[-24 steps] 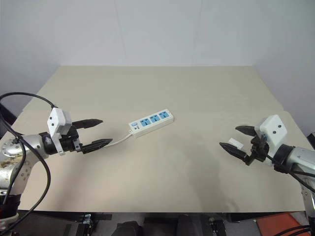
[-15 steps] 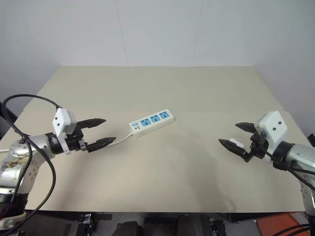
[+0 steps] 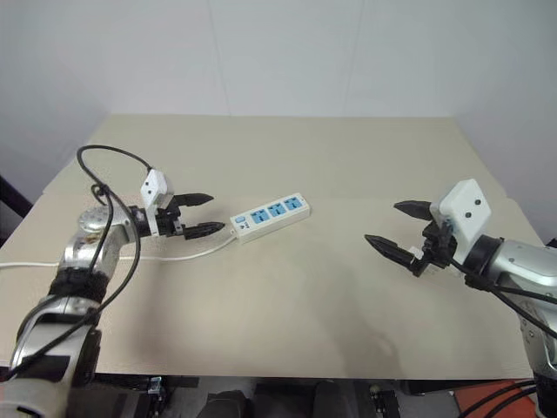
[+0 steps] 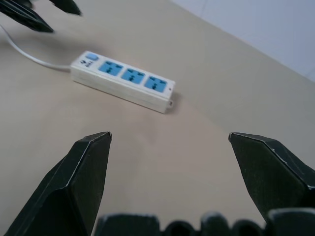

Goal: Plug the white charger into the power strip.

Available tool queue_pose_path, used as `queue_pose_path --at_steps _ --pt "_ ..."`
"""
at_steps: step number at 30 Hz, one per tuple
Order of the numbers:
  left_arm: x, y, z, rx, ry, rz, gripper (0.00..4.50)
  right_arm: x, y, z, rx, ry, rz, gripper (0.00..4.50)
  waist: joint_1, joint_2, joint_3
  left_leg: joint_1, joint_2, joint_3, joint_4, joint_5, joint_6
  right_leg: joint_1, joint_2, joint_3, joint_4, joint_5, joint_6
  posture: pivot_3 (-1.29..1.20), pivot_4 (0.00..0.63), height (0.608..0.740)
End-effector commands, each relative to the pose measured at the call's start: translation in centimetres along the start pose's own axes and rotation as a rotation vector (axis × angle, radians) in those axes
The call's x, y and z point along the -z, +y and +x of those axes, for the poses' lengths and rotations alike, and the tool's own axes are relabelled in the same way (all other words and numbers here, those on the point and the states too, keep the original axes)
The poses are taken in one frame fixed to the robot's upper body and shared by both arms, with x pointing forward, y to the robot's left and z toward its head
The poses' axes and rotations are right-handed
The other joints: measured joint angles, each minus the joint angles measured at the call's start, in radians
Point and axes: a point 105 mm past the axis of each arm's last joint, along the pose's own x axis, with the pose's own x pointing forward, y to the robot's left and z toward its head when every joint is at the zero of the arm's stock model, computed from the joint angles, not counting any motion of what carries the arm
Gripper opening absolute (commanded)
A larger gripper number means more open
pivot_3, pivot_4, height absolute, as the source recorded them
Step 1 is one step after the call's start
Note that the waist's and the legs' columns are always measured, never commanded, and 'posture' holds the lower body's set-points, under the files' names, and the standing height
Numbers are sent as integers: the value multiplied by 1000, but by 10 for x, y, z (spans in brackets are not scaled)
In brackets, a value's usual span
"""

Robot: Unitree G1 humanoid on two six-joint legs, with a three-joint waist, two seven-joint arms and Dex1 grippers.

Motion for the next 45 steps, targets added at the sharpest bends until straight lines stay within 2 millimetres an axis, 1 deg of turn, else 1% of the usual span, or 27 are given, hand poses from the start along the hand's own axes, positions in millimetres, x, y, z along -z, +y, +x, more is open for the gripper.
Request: queue_pose_path --at_steps 1,5,9,19,26,27,28,30,31,34,38,41,45 --pt "5 0 11 40 27 39 4475 -17 0 -6 17 -42 -35 4500 -1 0 0 -1 0 0 0 0 0 0 0 0 0 0 0 0 150 740" --pt "12 -4 28 71 53 44 4475 -17 2 -9 29 -44 -34 4500 -7 -1 0 -2 0 0 1 -1 1 0 0 0 2 0 1 0 150 740" --pt "18 -8 38 74 79 62 4475 -19 4 -11 34 -46 -30 4500 -8 -1 0 -6 0 -2 2 -1 1 -2 0 -2 2 1 2 0 150 740" --pt "39 -11 47 27 135 50 4475 -17 12 -9 -7 -35 -21 4500 -8 -1 1 -7 0 -2 3 -1 1 -3 0 -2 2 1 2 0 150 740" --pt "49 -15 51 -6 125 8 4475 -20 12 -7 -19 -42 -21 4500 -8 -1 1 -7 0 -2 3 -1 1 -3 0 -2 2 1 2 0 150 740" --pt "51 -16 52 -9 125 2 4080 -20 13 -7 -20 -43 -21 4500 -8 -1 1 -7 0 -2 3 -1 1 -3 0 -2 3 1 2 0 150 740" --pt "52 -18 53 -8 122 -7 3877 -20 13 -7 -22 -42 -21 4500 -8 -1 1 -7 0 -2 3 -1 1 -3 0 -2 3 1 2 0 150 740" --pt "54 -20 55 -7 113 -22 3283 -20 14 -8 -24 -40 -20 4500 -6 -1 1 -7 0 -2 3 -1 1 -3 0 -2 3 1 2 0 150 740" --pt "54 -21 56 -5 109 -26 3259 -20 15 -8 -24 -39 -20 4500 -5 -1 1 -7 0 -2 3 -1 1 -3 0 -2 3 1 2 0 150 740" --pt "53 -23 58 6 98 -25 3259 -19 14 -10 -18 -31 -21 4500 -3 -1 1 -7 0 -2 3 -1 1 -3 -1 -2 3 2 2 0 150 740" --pt "46 -23 58 30 75 1 3259 -18 13 -12 -10 -25 -19 4500 1 -1 1 -7 0 -2 3 -1 1 -3 0 -2 3 2 2 0 150 740" --pt "32 -30 51 153 35 38 3259 -16 10 -16 1 -17 -16 4500 1 -1 1 -7 0 -2 3 -1 1 -3 0 -2 3 2 2 0 150 740" --pt "21 -39 40 288 15 82 3259 -14 5 -21 8 -3 -8 4500 -1 -1 1 -8 0 -2 3 -1 1 -4 0 -3 3 2 2 0 150 740"
